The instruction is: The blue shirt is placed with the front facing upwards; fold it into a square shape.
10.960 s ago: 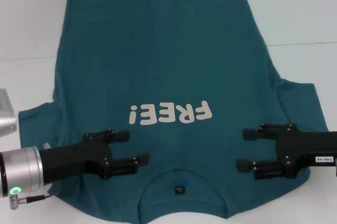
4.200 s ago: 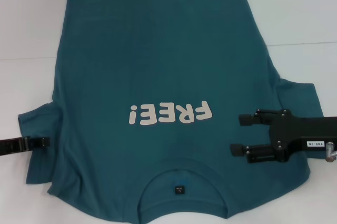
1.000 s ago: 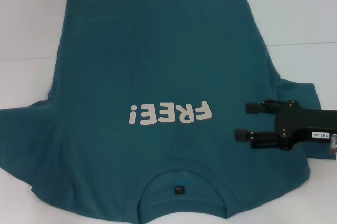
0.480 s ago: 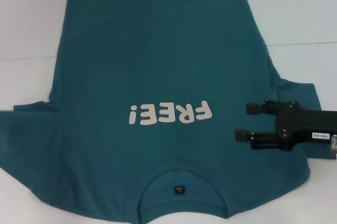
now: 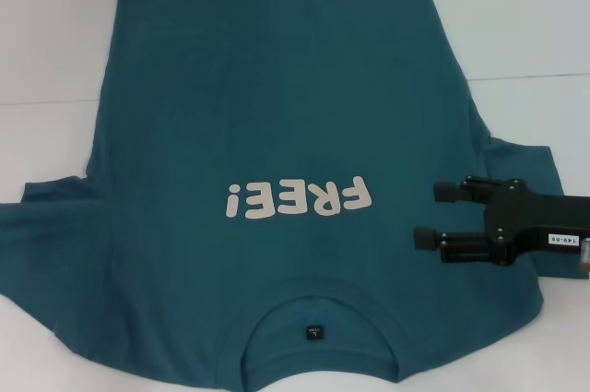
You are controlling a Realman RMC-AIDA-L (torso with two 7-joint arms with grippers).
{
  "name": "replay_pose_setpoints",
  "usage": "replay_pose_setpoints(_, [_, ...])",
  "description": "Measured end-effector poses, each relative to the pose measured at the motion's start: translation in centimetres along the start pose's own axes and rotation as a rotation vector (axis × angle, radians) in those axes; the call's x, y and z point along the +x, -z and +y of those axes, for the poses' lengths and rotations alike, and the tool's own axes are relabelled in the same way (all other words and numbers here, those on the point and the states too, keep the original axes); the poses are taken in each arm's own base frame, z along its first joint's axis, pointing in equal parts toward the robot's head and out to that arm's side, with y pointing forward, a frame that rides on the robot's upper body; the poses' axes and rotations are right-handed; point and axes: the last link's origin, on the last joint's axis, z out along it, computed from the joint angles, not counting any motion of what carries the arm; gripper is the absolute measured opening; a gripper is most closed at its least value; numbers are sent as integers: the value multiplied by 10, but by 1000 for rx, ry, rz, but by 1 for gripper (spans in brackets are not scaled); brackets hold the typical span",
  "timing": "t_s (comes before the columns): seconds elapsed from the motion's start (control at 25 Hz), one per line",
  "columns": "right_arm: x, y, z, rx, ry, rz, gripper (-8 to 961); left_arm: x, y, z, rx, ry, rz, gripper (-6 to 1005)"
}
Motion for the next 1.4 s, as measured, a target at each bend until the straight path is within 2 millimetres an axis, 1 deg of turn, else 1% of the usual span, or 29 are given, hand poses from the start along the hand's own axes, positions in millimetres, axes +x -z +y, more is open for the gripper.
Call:
replay_pose_setpoints(0.08, [0, 0, 0, 1, 2, 0, 918, -4, -3, 1, 15, -29, -27, 32])
replay_pose_setpoints(0.24, [1, 0, 0, 1, 4, 0, 918, -10, -13, 7, 88, -93, -62, 86])
replay_pose_setpoints(0.36, [1, 0, 0, 0, 4, 0, 919, -11, -21, 11, 138, -131, -79, 126])
replay_pose_setpoints(0.52, [1, -1, 1, -3, 3, 2, 919, -13, -29, 16, 129, -135, -113, 180])
replay_pose_setpoints(0.64, [1, -1, 1, -2, -1, 2, 919, -14, -34, 18, 113, -130, -131, 372])
replay_pose_setpoints(0.84, [1, -1, 1, -3, -2, 2, 918, -14, -41, 16, 126, -128, -126, 565])
replay_pose_setpoints(1.08, [0, -2, 1, -5, 0, 2, 918, -12, -44, 15, 135, -125, -112, 802])
replay_pose_setpoints(1.4, [-1, -2, 0, -2, 0, -2, 917, -14, -50, 18, 125, -124, -117, 789])
